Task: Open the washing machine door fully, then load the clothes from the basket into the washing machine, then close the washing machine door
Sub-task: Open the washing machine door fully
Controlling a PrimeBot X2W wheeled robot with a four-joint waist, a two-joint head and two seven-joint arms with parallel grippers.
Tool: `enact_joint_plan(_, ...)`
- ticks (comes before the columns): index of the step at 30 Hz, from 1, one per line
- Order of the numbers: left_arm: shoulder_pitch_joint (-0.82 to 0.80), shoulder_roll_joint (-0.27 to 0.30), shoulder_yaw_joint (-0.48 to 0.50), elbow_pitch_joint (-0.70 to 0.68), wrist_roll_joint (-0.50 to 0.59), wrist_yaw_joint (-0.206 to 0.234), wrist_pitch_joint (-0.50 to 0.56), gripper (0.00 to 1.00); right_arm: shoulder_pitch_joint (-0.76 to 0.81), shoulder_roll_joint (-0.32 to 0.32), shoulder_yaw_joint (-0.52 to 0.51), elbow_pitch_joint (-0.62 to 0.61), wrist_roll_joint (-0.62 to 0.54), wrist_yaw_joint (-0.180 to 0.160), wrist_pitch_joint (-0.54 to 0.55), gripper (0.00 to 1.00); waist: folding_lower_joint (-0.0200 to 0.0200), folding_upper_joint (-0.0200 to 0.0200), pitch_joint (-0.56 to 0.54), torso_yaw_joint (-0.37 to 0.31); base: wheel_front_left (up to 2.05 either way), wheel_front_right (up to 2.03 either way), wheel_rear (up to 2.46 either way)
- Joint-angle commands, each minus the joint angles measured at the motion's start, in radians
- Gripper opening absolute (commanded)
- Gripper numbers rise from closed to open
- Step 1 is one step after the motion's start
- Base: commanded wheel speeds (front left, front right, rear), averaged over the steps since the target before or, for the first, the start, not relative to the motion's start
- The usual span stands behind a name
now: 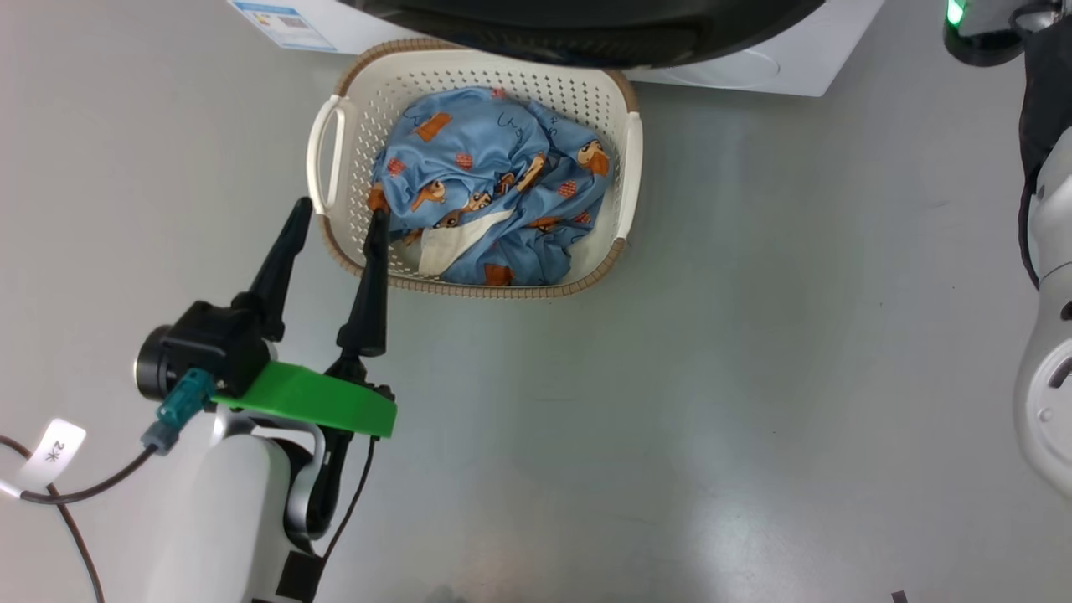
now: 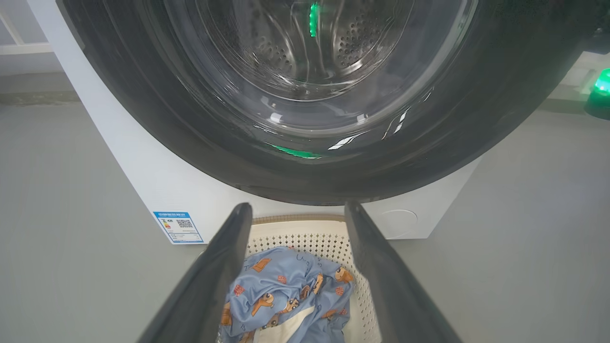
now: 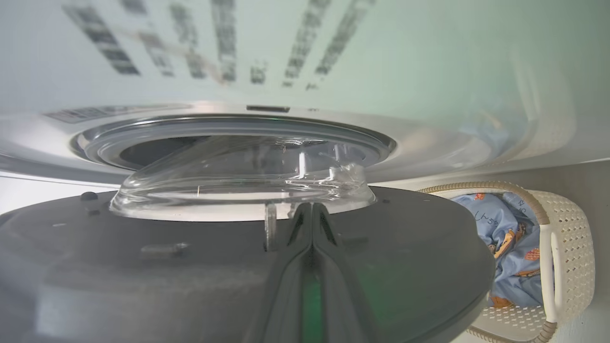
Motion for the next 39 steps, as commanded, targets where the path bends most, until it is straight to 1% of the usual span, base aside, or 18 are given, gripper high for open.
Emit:
enact_joint_plan(1,-0.003,0.028,0.037,-0.030,0.008,0.005,-0.006,1.00,0.015,0.050,0.034,-0.028,0.026,0.002,0.037,0.00,0.0000,0.0000,-0.004,-0.006,0.00,0.00,0.00)
enact_joint_plan(4,-0.003,0.028,0.039,-0.033,0.010,0.005,-0.006,1.00,0.039,0.050,0.057,-0.043,0.041,0.002,0.062,0.00,0.0000,0.0000,-0.008,-0.011,0.00,0.00,0.00)
enact_joint_plan(9,-0.001,0.028,0.045,-0.040,0.016,0.002,-0.006,1.00,0.114,0.050,0.129,-0.092,0.093,0.002,0.118,0.00,0.0000,0.0000,-0.027,-0.021,0.00,0.00,0.00)
enact_joint_plan(11,0.000,0.028,0.047,-0.040,0.019,0.000,-0.006,1.00,0.141,0.050,0.164,-0.112,0.138,0.002,0.140,0.00,0.0000,0.0000,-0.035,-0.024,0.00,0.00,0.00)
enact_joint_plan(12,0.000,0.028,0.050,-0.039,0.022,-0.003,-0.006,1.00,0.170,0.050,0.209,-0.138,0.181,0.002,0.155,0.00,0.0000,0.0000,-0.041,-0.027,0.00,0.00,0.00)
enact_joint_plan(19,0.012,0.028,0.054,-0.042,0.028,-0.006,-0.006,1.00,0.275,0.050,0.389,-0.221,0.352,0.002,0.181,0.00,0.0000,0.0000,-0.070,-0.034,0.00,0.00,0.00)
enact_joint_plan(24,0.021,0.028,0.053,-0.040,0.027,-0.006,-0.006,1.00,0.363,0.050,0.511,-0.277,0.444,0.002,0.169,0.00,0.0000,0.0000,-0.095,-0.035,0.00,0.00,0.00)
enact_joint_plan(29,0.030,0.028,0.057,-0.043,0.032,-0.009,-0.006,1.00,0.440,0.050,0.610,-0.319,0.525,0.002,0.143,0.00,0.0000,0.0000,-0.118,-0.033,0.00,0.00,0.00)
enact_joint_plan(39,0.051,0.028,0.058,-0.047,0.041,-0.013,-0.006,1.00,0.544,0.050,0.763,-0.379,0.648,0.002,0.077,0.00,0.0000,0.0000,-0.157,-0.029,0.00,0.00,0.00)
